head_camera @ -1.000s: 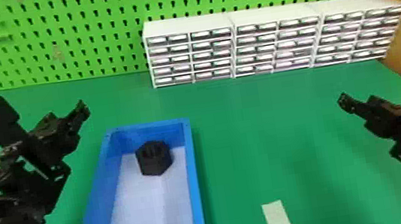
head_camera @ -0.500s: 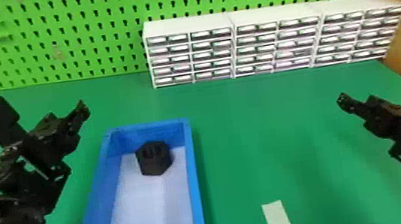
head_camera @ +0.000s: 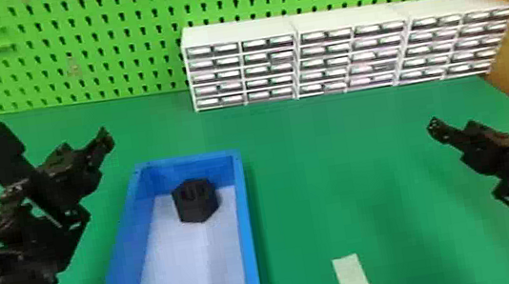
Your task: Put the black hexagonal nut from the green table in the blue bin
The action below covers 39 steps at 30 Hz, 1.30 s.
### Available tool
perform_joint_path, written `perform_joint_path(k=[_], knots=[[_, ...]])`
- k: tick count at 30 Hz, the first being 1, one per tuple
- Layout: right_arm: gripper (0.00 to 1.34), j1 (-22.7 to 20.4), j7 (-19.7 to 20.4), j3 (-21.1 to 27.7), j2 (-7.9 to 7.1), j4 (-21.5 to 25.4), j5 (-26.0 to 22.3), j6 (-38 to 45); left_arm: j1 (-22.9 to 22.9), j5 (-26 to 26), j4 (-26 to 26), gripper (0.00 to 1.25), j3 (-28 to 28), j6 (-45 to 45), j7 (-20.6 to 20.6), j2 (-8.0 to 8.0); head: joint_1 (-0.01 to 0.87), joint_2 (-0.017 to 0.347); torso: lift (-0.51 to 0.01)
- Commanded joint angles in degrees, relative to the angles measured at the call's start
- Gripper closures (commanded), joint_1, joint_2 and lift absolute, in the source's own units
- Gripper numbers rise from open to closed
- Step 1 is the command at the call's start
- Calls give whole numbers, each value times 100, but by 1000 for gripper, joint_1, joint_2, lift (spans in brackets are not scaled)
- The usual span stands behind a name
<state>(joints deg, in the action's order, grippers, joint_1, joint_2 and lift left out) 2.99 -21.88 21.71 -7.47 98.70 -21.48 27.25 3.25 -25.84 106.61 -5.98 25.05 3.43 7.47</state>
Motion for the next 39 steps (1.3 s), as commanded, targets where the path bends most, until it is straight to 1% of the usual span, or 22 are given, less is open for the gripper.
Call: perform_joint_path(k=[1, 12, 39], knots=[[344, 0, 0, -9, 0, 0, 12, 0, 0, 0, 0, 479, 0, 0, 0, 0, 691, 9, -97], [344, 0, 0, -9, 0, 0, 12, 0, 0, 0, 0, 479, 0, 0, 0, 0, 691, 9, -97], [346, -9, 0, 26, 53, -18, 47, 0, -9, -9, -9, 478, -35, 0, 0, -17, 691, 9, -97]])
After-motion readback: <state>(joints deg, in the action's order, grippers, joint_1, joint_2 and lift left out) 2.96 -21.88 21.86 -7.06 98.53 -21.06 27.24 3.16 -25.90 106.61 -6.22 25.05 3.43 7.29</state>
